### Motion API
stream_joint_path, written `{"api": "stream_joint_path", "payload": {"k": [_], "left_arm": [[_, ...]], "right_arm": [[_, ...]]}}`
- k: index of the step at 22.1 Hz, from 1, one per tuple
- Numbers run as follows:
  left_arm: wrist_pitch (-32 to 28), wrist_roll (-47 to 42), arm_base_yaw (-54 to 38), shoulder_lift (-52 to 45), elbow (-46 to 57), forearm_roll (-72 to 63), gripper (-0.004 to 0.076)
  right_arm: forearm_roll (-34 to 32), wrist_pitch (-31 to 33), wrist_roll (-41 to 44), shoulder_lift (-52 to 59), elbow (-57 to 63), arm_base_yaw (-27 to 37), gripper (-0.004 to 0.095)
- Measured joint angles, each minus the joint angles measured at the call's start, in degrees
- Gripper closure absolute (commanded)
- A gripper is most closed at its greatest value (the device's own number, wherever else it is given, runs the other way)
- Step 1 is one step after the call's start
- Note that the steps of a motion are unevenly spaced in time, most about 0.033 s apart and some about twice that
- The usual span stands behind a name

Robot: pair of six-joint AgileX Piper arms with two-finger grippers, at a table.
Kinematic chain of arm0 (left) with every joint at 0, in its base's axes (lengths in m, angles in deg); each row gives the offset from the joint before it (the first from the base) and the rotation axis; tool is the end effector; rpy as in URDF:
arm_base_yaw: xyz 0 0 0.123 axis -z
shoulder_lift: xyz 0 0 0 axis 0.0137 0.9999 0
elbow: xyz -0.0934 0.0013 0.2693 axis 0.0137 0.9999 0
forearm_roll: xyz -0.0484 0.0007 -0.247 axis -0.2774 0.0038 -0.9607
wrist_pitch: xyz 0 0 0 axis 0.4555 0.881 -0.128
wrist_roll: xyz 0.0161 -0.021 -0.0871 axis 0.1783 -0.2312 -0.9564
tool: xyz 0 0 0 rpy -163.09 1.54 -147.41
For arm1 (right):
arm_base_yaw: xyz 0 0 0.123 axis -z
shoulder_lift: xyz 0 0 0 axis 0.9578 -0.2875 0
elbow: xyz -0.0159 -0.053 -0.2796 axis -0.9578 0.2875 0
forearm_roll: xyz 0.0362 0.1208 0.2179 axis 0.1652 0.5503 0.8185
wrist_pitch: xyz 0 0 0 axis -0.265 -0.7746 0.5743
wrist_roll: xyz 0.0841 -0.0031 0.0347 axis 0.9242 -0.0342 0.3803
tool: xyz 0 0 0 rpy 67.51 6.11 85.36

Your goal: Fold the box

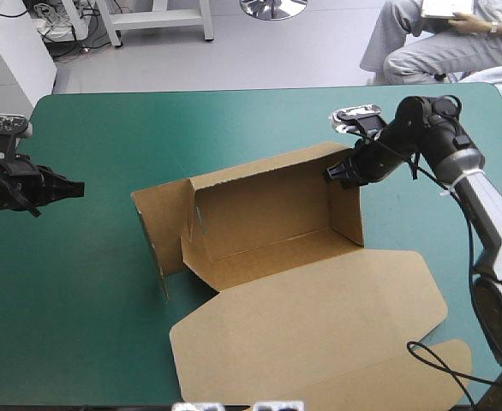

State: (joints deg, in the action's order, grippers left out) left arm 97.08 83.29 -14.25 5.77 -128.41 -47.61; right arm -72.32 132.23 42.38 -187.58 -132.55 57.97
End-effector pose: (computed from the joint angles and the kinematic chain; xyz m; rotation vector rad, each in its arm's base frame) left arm 0.2247 0.0241 0.4270 0.2069 2.3725 -0.1474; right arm 0.3560 0.1217 0.3328 -0.6677 2.6646 0.3810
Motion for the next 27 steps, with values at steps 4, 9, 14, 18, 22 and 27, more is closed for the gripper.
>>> {"api": "stream_joint_path", "payload": {"k": [4,9,14,18,22,27], "left_arm": [[0.0,0.0,0.0,0.0,0.0,-0.06,0.0717],[-0.05,0.0,0.0,0.0,0.0,-0.18,0.0717],[-0.17,0.0,0.0,0.0,0.0,-0.59,0.0717],[-0.17,0.0,0.0,0.0,0.0,-0.58,0.0717],[-0.17,0.0,0.0,0.0,0.0,-0.65,0.0717],[-0.17,0.0,0.0,0.0,0.0,-0.6,0.0717]], "right_arm": [[1.49,-0.14,1.03,-8.33,-8.62,0.0,0.0918],[3.67,-2.39,1.03,-14.36,-13.2,-0.06,0.0454],[3.86,1.91,-0.88,-16.12,-14.7,-0.41,0.0229],[3.71,1.99,-0.15,-14.42,-17.84,-0.41,0.0229],[2.31,2.12,1.07,-10.54,-15.85,-0.47,0.0229],[2.07,2.18,0.33,-10.37,-10.6,-0.54,0.0229]]}}
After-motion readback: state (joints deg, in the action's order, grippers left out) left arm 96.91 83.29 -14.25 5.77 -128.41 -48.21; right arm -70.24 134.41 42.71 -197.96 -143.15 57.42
